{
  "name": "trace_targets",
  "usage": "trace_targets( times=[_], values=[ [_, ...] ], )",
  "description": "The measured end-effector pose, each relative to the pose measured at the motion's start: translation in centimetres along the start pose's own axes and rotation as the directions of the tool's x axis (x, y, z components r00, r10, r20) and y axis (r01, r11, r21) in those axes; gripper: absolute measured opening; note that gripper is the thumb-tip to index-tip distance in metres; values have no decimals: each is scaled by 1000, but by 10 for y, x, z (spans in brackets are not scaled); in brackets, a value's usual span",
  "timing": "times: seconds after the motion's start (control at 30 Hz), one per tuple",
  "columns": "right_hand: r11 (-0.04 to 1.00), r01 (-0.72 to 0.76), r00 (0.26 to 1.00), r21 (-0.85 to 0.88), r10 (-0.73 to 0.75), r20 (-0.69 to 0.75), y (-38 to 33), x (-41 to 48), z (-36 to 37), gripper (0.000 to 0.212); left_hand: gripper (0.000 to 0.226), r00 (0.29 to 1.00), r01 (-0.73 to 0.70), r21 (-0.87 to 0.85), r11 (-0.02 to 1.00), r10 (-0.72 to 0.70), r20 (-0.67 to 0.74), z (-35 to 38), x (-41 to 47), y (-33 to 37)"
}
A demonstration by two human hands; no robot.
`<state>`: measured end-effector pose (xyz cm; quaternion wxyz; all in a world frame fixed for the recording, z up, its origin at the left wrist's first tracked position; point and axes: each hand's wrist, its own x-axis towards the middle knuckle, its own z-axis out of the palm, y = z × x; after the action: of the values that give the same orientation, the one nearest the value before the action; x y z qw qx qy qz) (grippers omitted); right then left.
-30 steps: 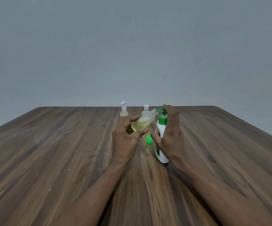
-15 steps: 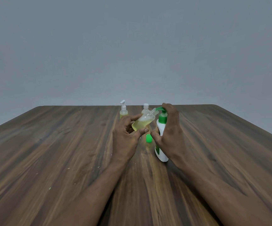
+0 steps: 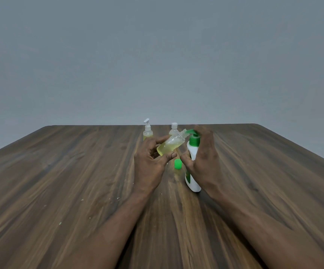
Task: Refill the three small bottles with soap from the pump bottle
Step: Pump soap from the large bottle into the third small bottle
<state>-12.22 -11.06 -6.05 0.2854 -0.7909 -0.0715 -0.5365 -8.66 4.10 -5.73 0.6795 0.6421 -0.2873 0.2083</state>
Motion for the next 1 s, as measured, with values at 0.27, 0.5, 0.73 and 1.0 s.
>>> trace_targets(
  times=[0.27,0.5,0.73,1.0],
  values=[
    [1000,-5,1000,-8,5,20,0,1,0,73,50,1000,-21,20,1000,22,-3,1,-1,1],
    [1000,12,1000,-1,-12,-9,-2,1,-1,55,52,1000,-13,16,1000,13,-14,-1,0,1],
    [1000,2,1000,-2,-2,4,0,1,0,58,50,1000,-16,19,1000,16,-9,-1,-1,1],
    [1000,-1,999,4,1,33,0,2,-1,77,47,1000,11,-3,1000,-11,7,2,-2,4]
  ],
)
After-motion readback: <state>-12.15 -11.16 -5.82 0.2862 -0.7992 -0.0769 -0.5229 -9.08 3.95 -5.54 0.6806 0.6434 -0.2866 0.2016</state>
